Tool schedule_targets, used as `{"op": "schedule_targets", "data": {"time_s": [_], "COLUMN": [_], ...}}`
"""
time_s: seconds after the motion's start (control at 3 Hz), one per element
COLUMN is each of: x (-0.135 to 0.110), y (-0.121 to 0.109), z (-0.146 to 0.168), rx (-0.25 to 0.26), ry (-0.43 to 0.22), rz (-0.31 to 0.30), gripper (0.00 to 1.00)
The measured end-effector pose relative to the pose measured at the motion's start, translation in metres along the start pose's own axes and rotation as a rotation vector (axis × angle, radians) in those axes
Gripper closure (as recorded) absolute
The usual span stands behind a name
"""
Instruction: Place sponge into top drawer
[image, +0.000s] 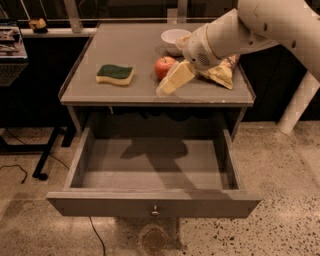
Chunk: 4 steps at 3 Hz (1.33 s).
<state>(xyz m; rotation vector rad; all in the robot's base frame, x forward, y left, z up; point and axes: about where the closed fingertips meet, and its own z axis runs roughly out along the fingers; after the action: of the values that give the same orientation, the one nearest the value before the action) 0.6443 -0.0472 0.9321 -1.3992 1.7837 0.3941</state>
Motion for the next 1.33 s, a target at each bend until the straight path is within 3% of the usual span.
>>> {"op": "schedule_targets", "data": {"time_s": [0.67, 1.0, 1.33], "x": [-0.029, -0.029, -0.018], "y": [-0.011, -0.011, -0.014], "z": [0.063, 0.063, 0.068], "rx": [-0.107, -0.107, -0.085], "ry": [-0.057, -0.057, -0.060], "rz": [-0.075, -0.075, -0.021], "gripper": [0.00, 0.00, 0.00]}}
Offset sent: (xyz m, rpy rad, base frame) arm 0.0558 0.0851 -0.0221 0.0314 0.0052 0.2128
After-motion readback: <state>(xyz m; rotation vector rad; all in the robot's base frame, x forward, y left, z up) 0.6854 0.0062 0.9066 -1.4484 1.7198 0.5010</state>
